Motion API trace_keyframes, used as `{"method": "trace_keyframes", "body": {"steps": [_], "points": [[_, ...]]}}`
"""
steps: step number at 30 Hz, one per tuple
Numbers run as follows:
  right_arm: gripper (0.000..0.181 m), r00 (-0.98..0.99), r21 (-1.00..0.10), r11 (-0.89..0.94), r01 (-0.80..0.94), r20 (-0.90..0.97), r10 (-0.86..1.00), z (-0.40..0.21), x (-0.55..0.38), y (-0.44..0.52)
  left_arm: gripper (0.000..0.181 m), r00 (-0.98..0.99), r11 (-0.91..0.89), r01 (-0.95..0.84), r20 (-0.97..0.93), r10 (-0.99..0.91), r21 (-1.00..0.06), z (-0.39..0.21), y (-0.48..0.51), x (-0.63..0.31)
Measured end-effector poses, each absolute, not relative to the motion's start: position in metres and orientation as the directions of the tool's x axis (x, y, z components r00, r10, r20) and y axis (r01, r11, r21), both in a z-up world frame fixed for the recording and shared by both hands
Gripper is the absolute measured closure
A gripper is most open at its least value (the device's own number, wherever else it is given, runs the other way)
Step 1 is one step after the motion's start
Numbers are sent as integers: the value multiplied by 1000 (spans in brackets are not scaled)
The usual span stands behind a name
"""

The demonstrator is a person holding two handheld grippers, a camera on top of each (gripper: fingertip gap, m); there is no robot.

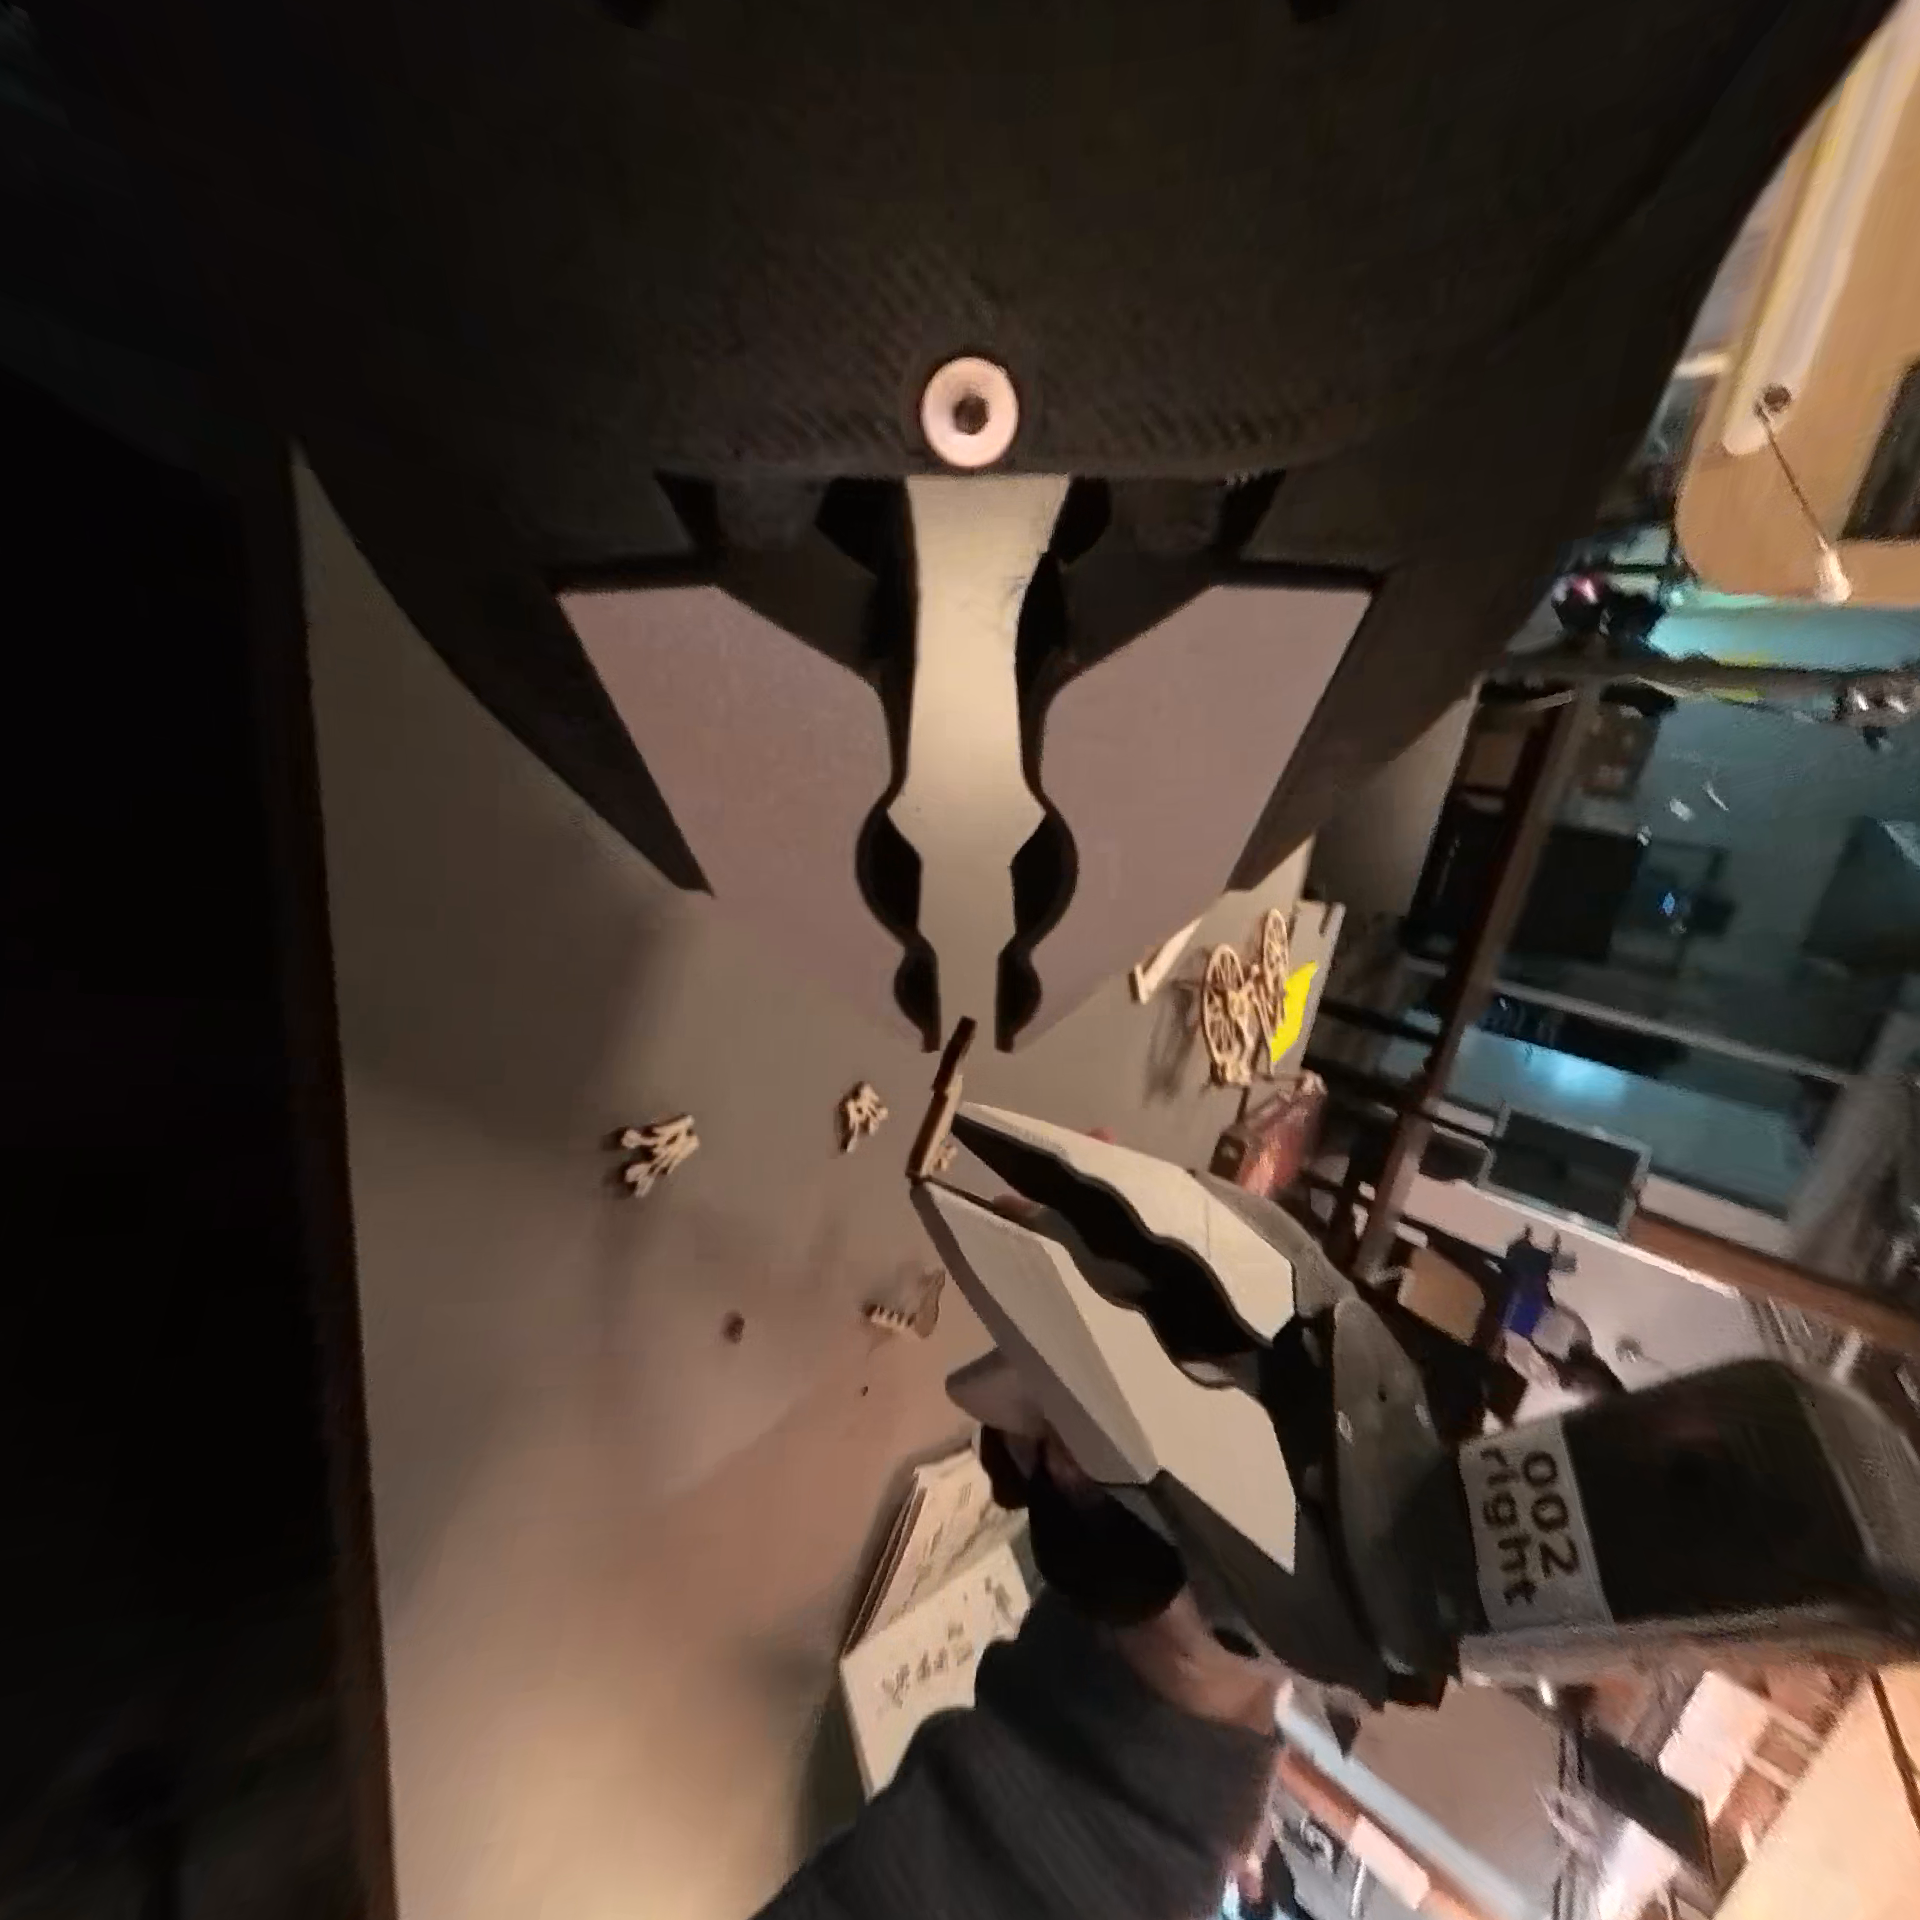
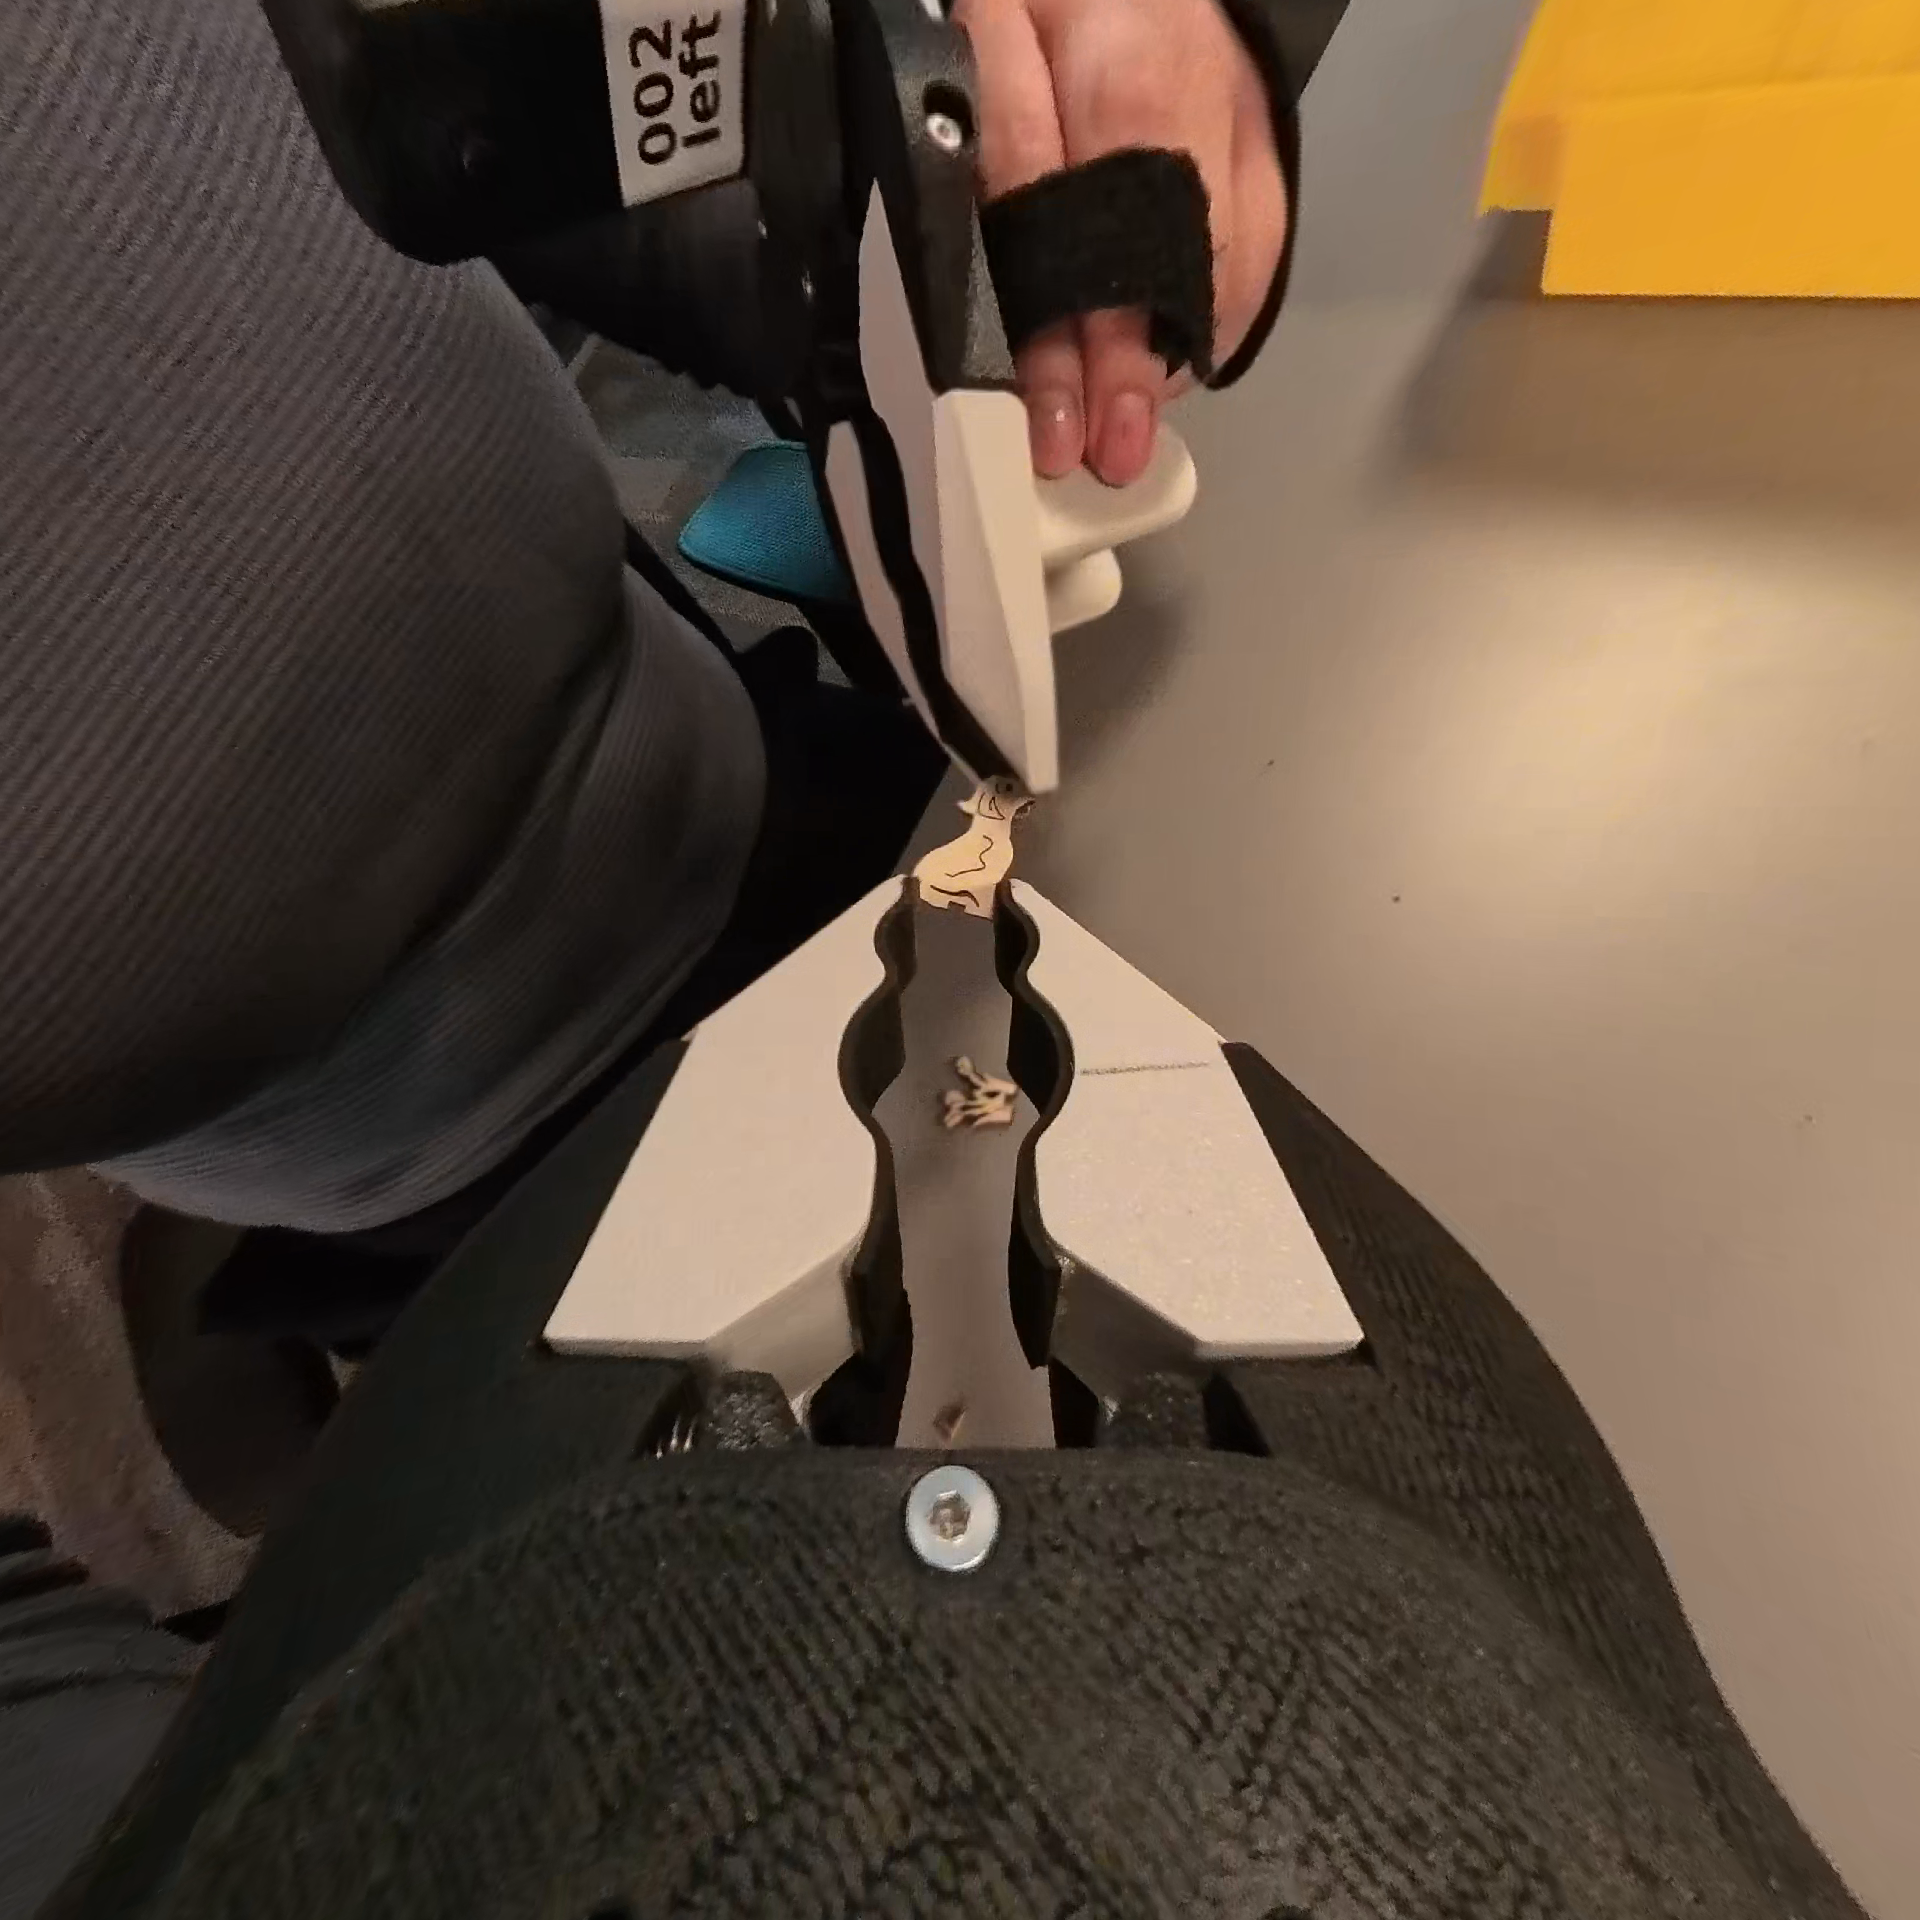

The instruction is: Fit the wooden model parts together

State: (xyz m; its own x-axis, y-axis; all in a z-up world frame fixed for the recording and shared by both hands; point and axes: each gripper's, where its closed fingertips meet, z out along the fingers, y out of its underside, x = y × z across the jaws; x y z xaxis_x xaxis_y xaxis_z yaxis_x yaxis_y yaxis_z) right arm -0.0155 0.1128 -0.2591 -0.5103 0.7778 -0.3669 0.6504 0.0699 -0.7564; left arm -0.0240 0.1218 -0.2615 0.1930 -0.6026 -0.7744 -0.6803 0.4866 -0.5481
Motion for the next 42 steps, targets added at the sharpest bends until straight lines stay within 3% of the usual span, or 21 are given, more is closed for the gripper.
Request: {"method": "trace_keyframes", "body": {"steps": [3,4,6,8,11,14,18,22,28,32,36,42], "points": [[169,-512,-759,56,649,-380,771,-259,-3,110,179,117,524,-676,-778,-618,-518,-263,118,-11],[181,-506,-758,45,651,-389,770,-260,1,111,180,88,482,-704,-737,-670,-522,-271,119,-9],[181,-449,-781,-20,625,-381,808,-260,4,118,181,64,442,-704,-670,-740,-556,-277,118,-1],[155,-364,-799,-63,598,-342,866,-259,16,132,181,67,447,-700,-674,-735,-557,-270,124,7],[159,-83,-810,-104,578,-184,979,-261,52,188,180,53,460,-691,-674,-737,-558,-263,136,19],[162,95,-753,-163,637,-133,987,-274,98,229,180,-24,489,-696,-664,-747,-526,-267,147,31],[159,114,-618,-319,718,-348,930,-299,119,238,180,-141,531,-718,-653,-744,-450,-282,161,46],[157,116,-493,-292,820,-357,927,-323,119,238,180,-172,483,-772,-596,-784,-412,-295,175,53],[163,126,-419,-228,879,-257,958,-334,114,241,180,-124,346,-842,-475,-871,-414,-311,189,61],[180,73,-451,-169,876,-223,972,-332,113,236,180,-95,280,-834,-376,-922,-475,-321,189,72],[181,-22,-508,-86,857,-203,979,-331,116,229,180,-65,183,-809,-224,-972,-559,-323,187,83],[181,-18,-747,-16,665,-38,999,-312,108,243,180,50,42,-780,-129,-990,-624,-313,197,94]]}}
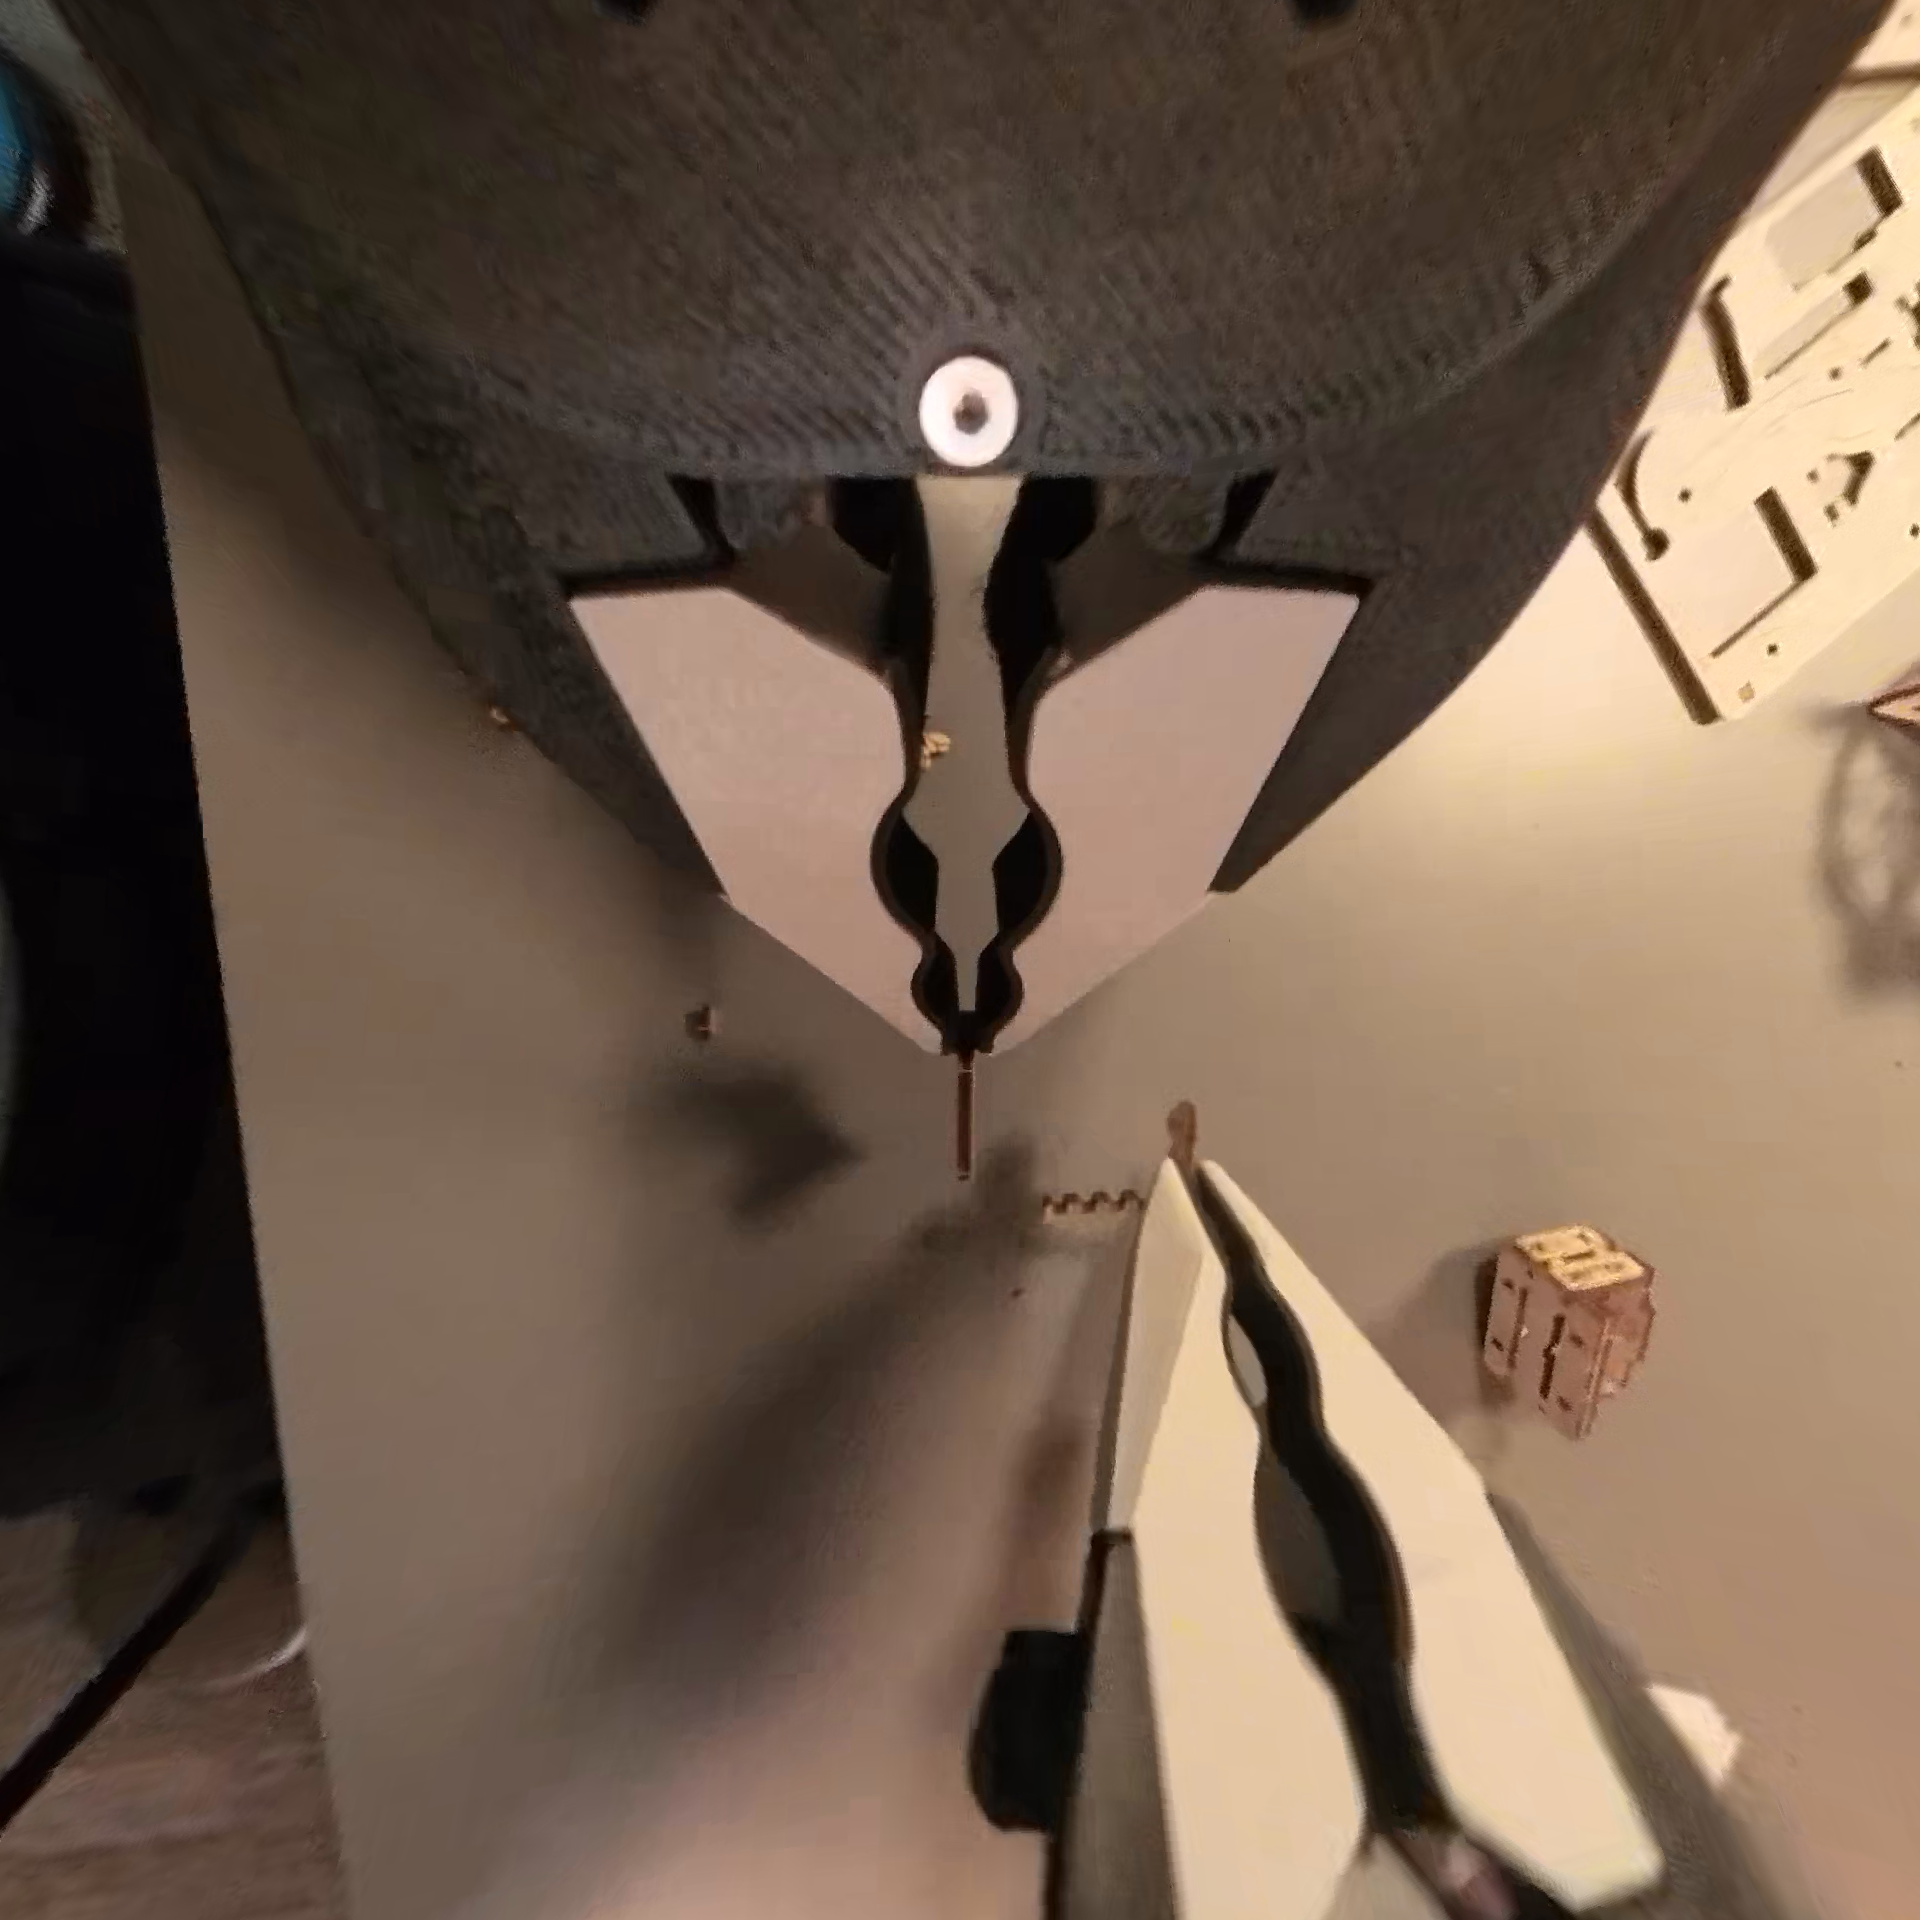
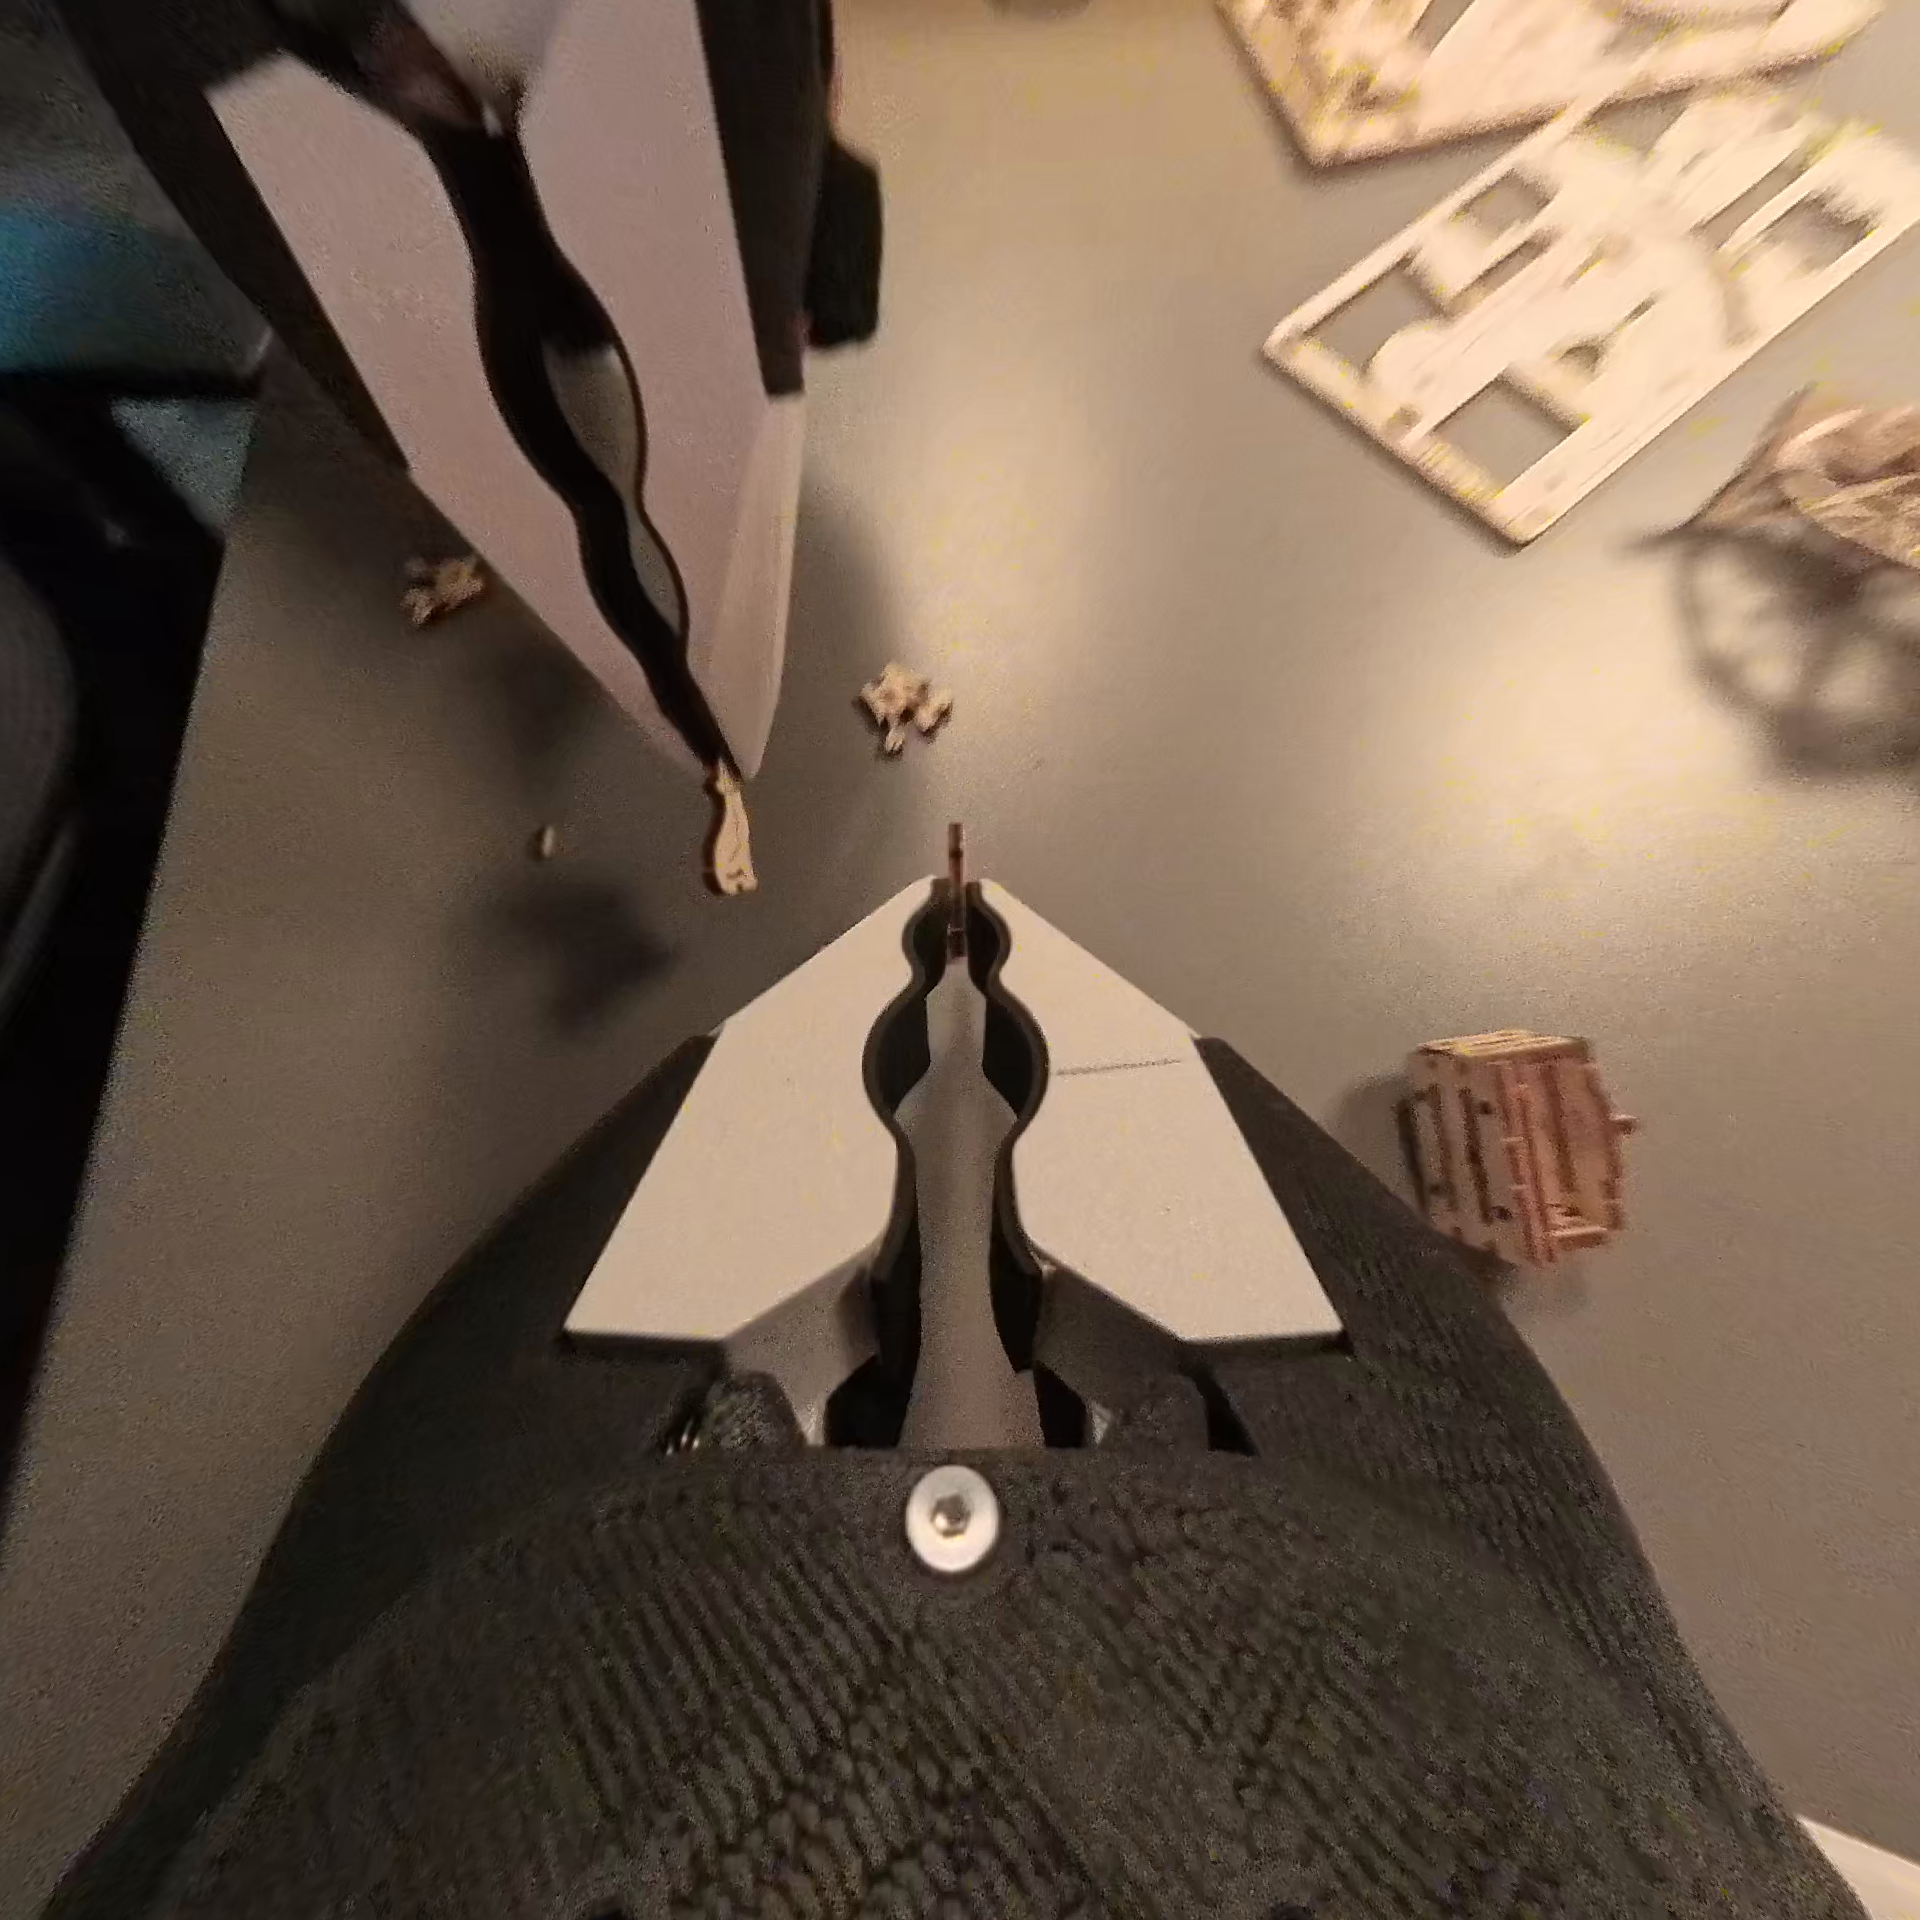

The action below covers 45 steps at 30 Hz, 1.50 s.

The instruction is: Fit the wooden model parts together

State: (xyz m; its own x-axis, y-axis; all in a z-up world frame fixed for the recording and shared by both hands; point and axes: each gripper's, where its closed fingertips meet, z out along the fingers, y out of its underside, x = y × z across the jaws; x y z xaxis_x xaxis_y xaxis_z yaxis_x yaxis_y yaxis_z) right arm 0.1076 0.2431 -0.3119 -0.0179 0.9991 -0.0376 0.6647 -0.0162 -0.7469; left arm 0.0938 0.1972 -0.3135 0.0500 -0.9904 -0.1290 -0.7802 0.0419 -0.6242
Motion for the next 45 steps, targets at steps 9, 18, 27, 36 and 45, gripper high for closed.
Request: {"method": "trace_keyframes", "body": {"steps": [9,18,27,36,45], "points": [[181,281,-961,50,273,129,951,-261,98,273,180,266,-212,-708,24,-964,-674,-309,210,101],[180,381,-943,219,252,305,873,-250,94,279,180,543,-400,-495,85,-836,-772,-301,232,118],[166,371,-929,104,354,241,897,-268,110,285,180,604,-484,-497,113,-789,-721,-308,230,101],[141,520,-938,20,346,210,828,-261,148,307,180,662,-288,-531,-178,-728,-797,-290,276,52],[146,810,-891,375,256,410,420,-210,160,288,180,683,95,-457,-417,-600,-884,-254,333,51]]}}
